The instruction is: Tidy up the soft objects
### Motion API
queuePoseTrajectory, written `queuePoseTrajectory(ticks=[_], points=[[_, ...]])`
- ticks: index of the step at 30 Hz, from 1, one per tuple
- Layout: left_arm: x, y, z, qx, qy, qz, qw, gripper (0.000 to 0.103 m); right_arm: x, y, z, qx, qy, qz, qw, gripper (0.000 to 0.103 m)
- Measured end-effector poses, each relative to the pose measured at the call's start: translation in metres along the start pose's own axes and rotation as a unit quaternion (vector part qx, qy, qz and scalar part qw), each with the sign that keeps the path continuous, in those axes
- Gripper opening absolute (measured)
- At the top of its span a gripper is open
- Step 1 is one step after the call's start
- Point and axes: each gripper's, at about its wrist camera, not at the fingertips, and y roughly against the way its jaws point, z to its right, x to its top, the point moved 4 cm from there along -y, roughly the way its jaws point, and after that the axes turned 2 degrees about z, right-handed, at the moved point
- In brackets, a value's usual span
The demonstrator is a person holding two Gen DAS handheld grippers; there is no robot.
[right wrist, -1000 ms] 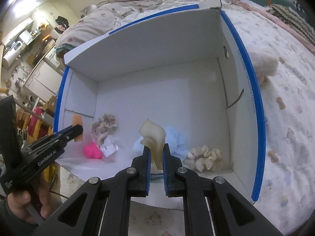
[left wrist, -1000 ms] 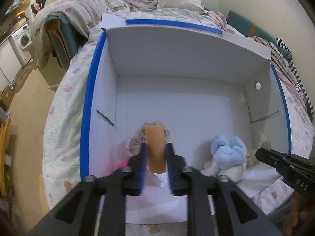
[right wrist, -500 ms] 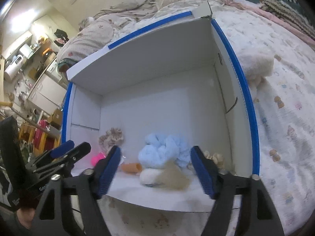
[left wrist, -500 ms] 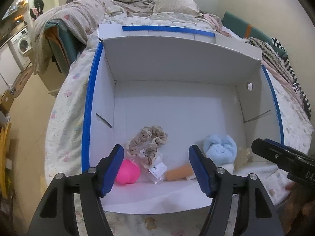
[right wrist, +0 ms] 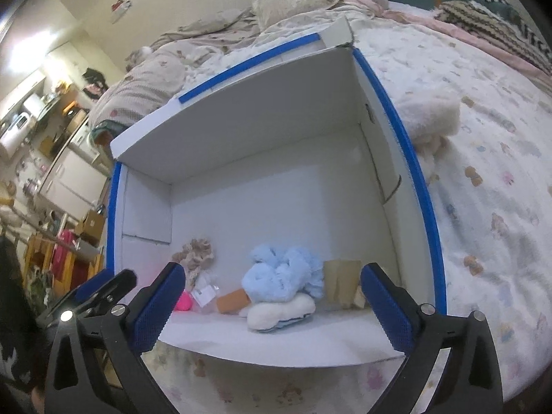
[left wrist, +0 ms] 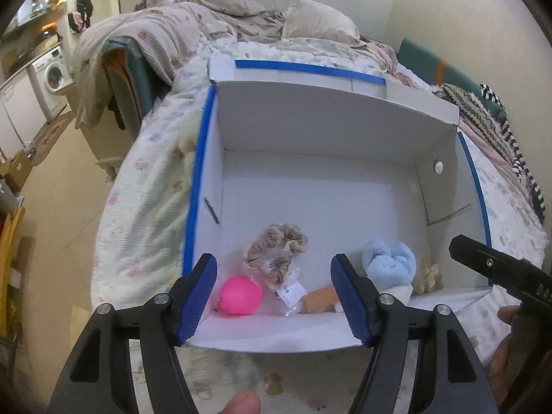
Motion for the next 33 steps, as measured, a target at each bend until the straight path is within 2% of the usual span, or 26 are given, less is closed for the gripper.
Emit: queuePoseTrajectory(ticks=[2,6,9,15,20,26,31,33], points=[[-0.002,0.006,-0.005,0.001,0.003,0.003,1.0000,0.068,-0.001,0.001,-0.001,-0.008,-0.008,0.001,1.000,0.103],[-0.009,0.018,-0.018,0.000,0.027,0.006,0.9996,0.088,-0.008,0.003,-0.009,-0.004,0.004,-0.006,1.000,0.103],[-0.018,0.026,-0.022,-0.011,0.031,0.012,0.9994,0.091,-0.016,0.008,-0.017,-0.017,0.031,0.001,0.999,0.103],[-0.037,0.038,-0.024,0.006,0.019,0.016,0.9997,0.099,-0.035,0.020,-0.027,-0.020,0.054,0.020,0.998,0.103],[-0.048,0.051,-0.025,0.005,0.015,0.027,0.9995,0.102,-0.049,0.031,-0.034,-0.029,0.076,0.039,0.996,0.103],[-0.054,0.071,-0.018,0.021,0.000,0.067,0.9975,0.102,-0.063,0.047,-0.043,-0.016,0.086,0.066,0.994,0.103],[-0.057,0.078,-0.014,0.025,-0.006,0.080,0.9965,0.102,-0.070,0.053,-0.059,-0.044,0.124,0.082,0.988,0.103],[-0.056,0.078,-0.016,0.029,-0.004,0.080,0.9963,0.102,-0.071,0.053,-0.062,-0.043,0.131,0.083,0.987,0.103]])
